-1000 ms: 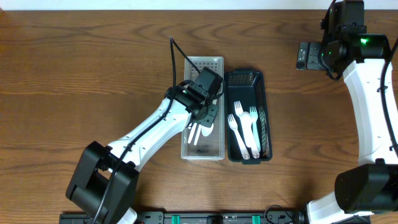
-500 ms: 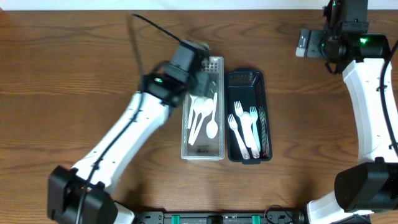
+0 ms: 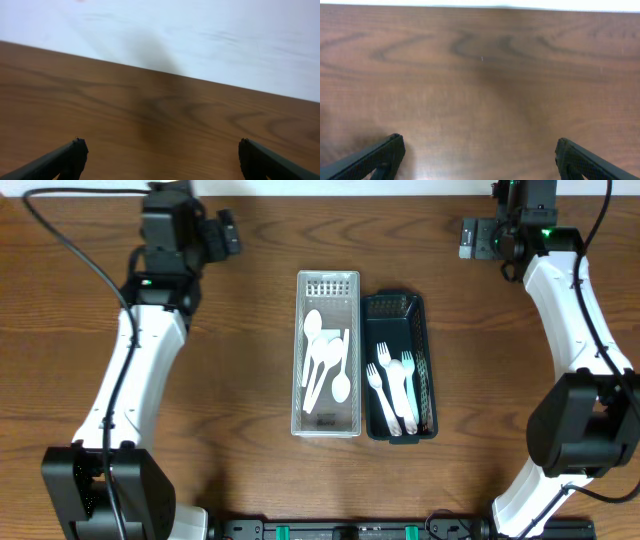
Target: Pack container
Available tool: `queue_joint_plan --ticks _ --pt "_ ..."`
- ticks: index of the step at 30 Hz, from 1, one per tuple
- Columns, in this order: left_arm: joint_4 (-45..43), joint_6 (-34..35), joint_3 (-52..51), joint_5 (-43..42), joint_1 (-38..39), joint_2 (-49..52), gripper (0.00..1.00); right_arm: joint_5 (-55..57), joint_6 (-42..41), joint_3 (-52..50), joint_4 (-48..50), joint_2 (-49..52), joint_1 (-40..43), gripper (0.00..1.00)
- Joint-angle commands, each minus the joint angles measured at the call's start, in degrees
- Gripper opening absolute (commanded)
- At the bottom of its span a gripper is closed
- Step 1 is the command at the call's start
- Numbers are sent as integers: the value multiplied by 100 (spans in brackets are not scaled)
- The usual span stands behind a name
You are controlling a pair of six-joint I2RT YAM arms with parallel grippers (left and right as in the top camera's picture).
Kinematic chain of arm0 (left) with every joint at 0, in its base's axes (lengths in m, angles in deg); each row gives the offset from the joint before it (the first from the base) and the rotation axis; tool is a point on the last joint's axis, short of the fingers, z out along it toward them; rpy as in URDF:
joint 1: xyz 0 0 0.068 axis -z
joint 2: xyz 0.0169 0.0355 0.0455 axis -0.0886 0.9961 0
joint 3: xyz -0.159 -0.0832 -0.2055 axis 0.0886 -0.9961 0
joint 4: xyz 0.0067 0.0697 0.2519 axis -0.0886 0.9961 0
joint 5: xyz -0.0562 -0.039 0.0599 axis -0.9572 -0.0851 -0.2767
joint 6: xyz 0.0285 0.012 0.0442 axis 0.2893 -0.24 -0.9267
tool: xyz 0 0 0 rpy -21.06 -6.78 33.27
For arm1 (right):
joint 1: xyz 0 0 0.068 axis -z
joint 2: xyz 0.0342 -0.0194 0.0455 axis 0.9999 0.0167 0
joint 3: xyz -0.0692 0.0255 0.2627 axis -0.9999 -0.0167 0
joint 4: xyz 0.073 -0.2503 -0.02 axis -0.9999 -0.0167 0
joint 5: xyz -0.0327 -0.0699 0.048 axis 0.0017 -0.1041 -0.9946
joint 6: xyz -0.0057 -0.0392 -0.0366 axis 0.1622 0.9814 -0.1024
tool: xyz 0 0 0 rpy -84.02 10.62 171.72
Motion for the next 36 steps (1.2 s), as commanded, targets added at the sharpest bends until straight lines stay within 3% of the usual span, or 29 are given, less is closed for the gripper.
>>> queue_joint_plan --ticks 1,10,20,27,31,36 --pt "26 -149 -70 46 -284 -291 98 160 120 55 -328 -260 175 99" --pt "-800 -334 -1497 46 -511 -1582 98 146 -74 -415 -831 -1019 177 99" --pt "-1967 -337 -3967 46 -48 -3908 97 146 -68 -3364 470 -3534 -170 99" --pt "-1773 -337 -5064 94 391 -5840 98 151 -70 -5211 695 -5748 -1071 99" --pt "-879 -334 -5222 90 398 -6690 98 219 -68 -5888 529 -6826 -1333 99" --pt "11 -334 -5222 87 398 -6953 98 341 -70 -6343 503 -7538 -1329 99"
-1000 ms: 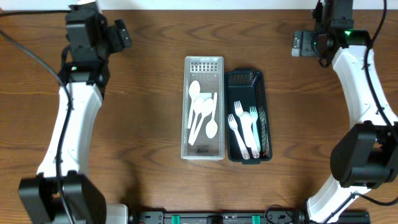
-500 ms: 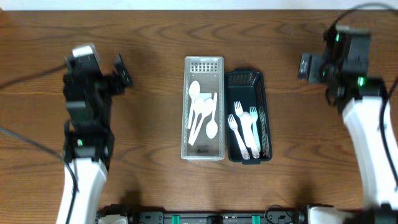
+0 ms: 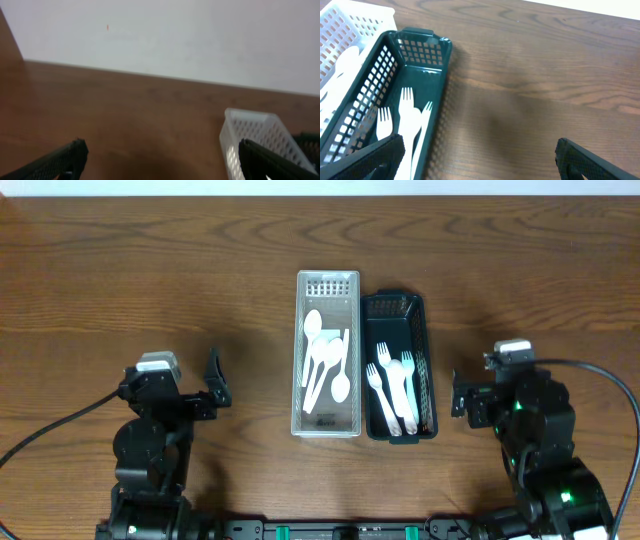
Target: Pack container
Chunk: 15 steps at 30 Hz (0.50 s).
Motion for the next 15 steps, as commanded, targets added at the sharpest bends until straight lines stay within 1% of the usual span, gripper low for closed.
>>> queue_joint_plan --ticks 1,8,15 --pt "310 -35 -22 68 22 -52 98 144 -61 -232 -59 -247 -48 99" --pt "1316 -35 -24 68 22 -15 98 140 -61 -249 -695 -240 -48 99" --pt "2361 -35 -24 70 22 -15 98 140 -63 -249 -977 -240 -48 99"
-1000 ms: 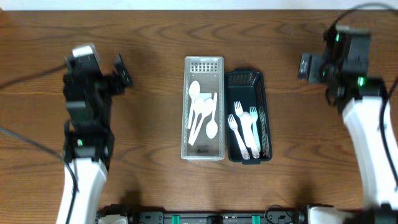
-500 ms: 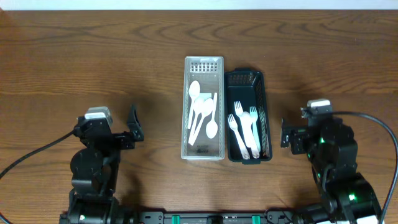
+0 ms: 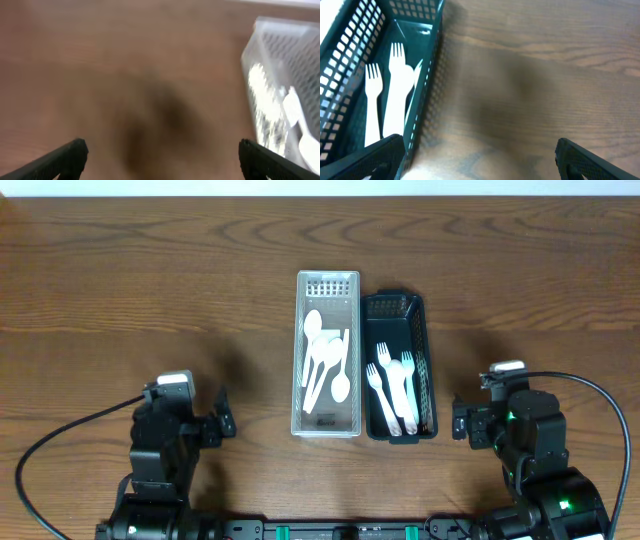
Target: Pack container
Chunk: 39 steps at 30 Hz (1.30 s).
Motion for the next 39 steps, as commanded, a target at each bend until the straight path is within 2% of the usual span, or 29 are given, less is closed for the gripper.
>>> queue_joint_plan --ticks 1,11,17,21,28,31,36,37,39 --pt "313 -35 -22 68 22 0 98 72 -63 -24 -70 -7 -48 99" --pt "1305 -35 -22 68 22 0 98 116 17 -24 -151 -164 -31 99" --pt "1355 -35 -22 70 22 0 98 9 107 -247 -229 -1121 450 99" --pt "1355 -35 -22 68 22 0 98 -46 105 -732 55 -2004 815 99" --pt "1355 -35 -22 70 22 0 98 -162 109 -1856 1530 -3254 1080 99" --pt "1355 -35 -22 68 22 0 98 -92 116 -2354 2640 -3456 1084 99" --pt "1355 -35 -22 70 22 0 98 -118 715 -3213 4774 -3453 1091 99" --pt "1355 -35 -22 70 22 0 98 -120 837 -3394 5021 -3453 1093 99" --pt "1355 -35 -22 70 22 0 98 -114 887 -3381 4651 -3456 1126 99"
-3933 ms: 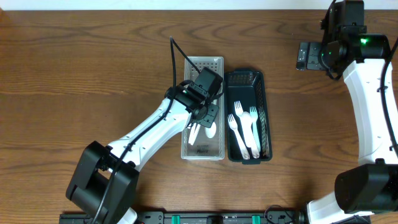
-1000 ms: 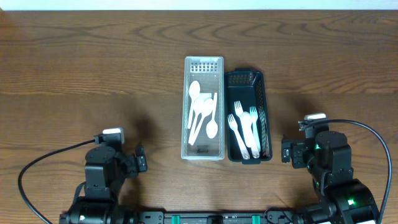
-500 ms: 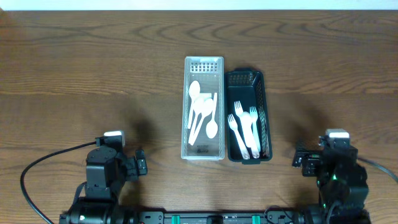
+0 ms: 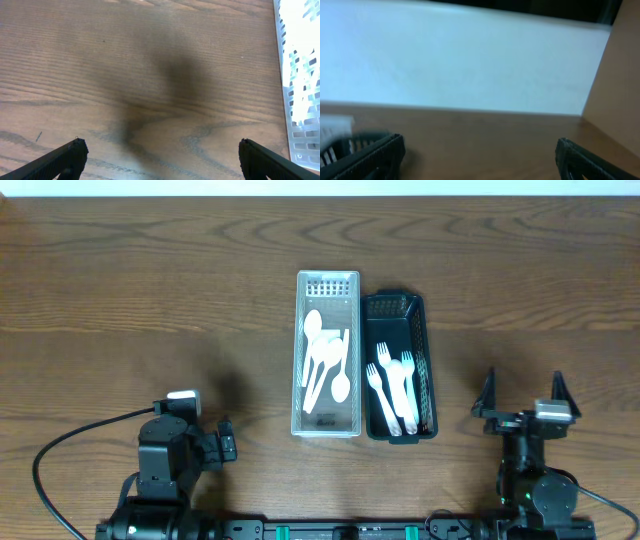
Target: Pack container
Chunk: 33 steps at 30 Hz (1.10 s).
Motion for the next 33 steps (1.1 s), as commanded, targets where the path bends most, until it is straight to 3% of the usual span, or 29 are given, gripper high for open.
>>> queue_joint_plan --ticks 1,4,33 --pt "22 -35 -22 66 22 -2 98 22 435 -175 -308 -28 131 99" --pt "22 -35 -22 66 22 -2 98 -20 330 -173 -979 -26 221 99" --pt "22 -35 -22 68 22 -2 98 -153 291 -173 -914 -4 238 99"
